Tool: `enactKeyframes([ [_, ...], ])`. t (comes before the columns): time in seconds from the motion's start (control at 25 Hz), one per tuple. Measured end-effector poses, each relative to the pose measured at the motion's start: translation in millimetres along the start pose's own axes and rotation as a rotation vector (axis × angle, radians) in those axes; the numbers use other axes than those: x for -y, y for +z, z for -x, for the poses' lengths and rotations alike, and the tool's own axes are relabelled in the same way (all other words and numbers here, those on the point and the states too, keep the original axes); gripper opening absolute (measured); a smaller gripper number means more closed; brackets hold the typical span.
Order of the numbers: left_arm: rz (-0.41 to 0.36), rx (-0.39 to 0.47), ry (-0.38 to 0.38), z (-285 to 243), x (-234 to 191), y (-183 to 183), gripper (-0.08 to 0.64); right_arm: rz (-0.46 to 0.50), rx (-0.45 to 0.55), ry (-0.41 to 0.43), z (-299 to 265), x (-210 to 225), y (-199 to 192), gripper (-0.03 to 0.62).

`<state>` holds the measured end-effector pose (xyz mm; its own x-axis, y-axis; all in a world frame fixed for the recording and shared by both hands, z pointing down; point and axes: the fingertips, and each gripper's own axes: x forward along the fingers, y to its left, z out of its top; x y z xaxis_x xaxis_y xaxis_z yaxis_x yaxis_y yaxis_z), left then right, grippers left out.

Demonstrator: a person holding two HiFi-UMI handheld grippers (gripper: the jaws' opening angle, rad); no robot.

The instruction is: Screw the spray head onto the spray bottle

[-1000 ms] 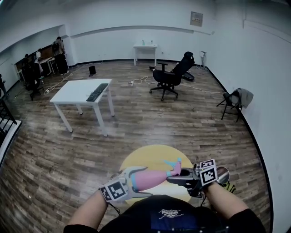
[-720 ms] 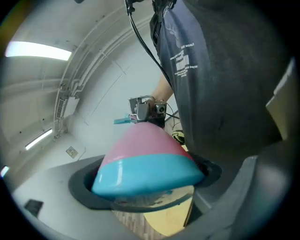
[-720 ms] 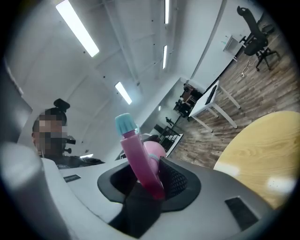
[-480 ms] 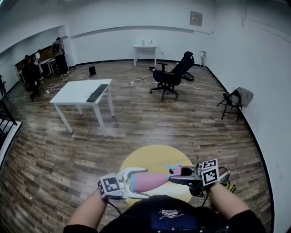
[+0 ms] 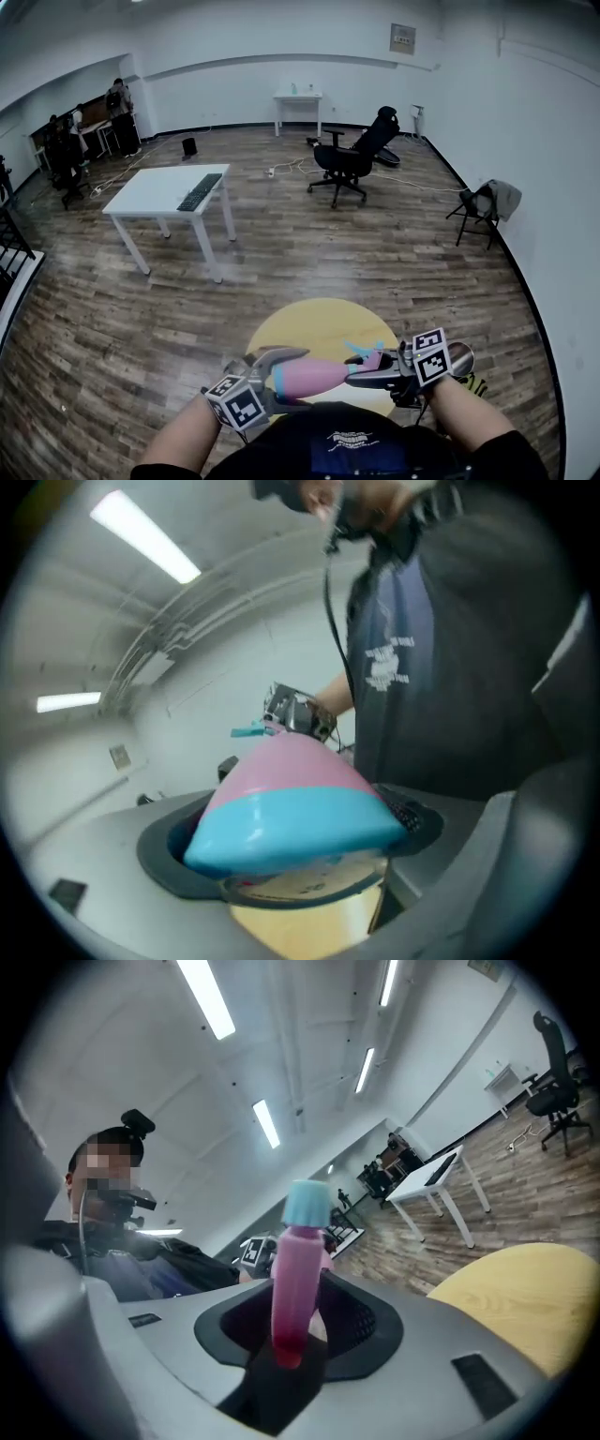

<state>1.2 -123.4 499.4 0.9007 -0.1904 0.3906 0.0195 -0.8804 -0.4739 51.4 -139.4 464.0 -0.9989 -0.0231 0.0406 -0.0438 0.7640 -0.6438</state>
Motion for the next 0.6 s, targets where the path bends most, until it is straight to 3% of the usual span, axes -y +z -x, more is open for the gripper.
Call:
enactKeyframes([
  [0.08, -0.240, -0.144, 0.084, 0, -1, -8, 0.520, -0.102, 0.014, 0.023, -1, 6, -5, 0.152],
  [0.12, -0.308, -0.184, 0.104, -1, -2, -10, 0.518, -0.166, 0.040, 0.045, 0, 10, -6, 0.152],
  [0.16, -0.315, -0.192, 0.099, -2, -1, -12, 0.518, -0.209, 0.065, 0.061, 0, 11, -5, 0.152],
  [0.2, -0.257, -0.166, 0.072, -4, 1, -13, 0.520, -0.215, 0.082, 0.060, 1, 12, -3, 0.153],
  [0.24, -0.147, -0.114, 0.033, -5, 2, -13, 0.520, -0.182, 0.084, 0.038, 2, 12, -2, 0.153],
  [0.32, 0.134, 0.036, -0.051, 0, -2, -5, 0.518, -0.060, 0.050, -0.033, 3, 12, 3, 0.161],
  [0.36, 0.259, 0.117, -0.083, 4, -6, 2, 0.518, -0.017, 0.032, -0.055, 4, 10, 6, 0.210],
  [0.4, 0.351, 0.182, -0.106, 8, -9, 7, 0.518, -0.005, 0.025, -0.057, 7, 8, 8, 0.219],
  [0.48, 0.439, 0.248, -0.130, 13, -10, 12, 0.518, -0.028, 0.032, -0.037, 10, 2, 10, 0.225],
  [0.6, 0.446, 0.257, -0.153, 12, -3, 13, 0.518, -0.018, 0.016, -0.038, 5, -1, 5, 0.227],
])
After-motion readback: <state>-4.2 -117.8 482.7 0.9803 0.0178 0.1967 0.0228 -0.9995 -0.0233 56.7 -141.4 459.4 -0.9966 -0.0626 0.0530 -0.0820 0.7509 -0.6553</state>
